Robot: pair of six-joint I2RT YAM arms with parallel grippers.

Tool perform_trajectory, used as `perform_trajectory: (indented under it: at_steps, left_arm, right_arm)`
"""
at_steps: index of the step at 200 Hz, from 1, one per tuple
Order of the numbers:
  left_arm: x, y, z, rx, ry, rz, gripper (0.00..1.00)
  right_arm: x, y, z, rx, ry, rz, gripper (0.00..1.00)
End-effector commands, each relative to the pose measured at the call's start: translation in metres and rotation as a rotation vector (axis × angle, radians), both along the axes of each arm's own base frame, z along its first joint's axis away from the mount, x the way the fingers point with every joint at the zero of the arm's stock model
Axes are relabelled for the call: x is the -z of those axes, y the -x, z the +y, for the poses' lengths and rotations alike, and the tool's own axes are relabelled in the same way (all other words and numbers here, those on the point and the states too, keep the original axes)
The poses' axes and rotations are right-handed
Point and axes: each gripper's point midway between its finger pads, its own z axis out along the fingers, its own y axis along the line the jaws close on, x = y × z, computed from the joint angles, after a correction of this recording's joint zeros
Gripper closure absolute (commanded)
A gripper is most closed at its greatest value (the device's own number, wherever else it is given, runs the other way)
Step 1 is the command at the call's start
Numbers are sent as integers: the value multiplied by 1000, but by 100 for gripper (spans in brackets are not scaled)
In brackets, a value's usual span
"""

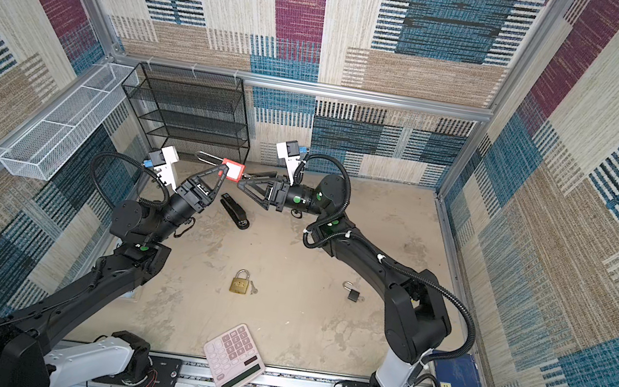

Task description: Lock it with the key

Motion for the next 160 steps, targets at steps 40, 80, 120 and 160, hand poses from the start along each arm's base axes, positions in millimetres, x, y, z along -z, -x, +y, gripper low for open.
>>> perform_trajectory:
  at_steps: [40,80,120,160]
  left_arm:
    - [-15,13,8,-9,43,-66,100]
    - [-10,13,9,-16,45,-55,100]
    - [-10,12,9,-15,47,-55,99]
    - [-12,12,8,-8,49,-57,98]
  right_arm:
    - [-19,2,6,-8,-44,-11,40]
    - [-23,6,10,-15,-42,-21,49]
    - [-22,9,15,-31,-41,-20,60]
    - [-23,10,16,-41,-47,-23,68]
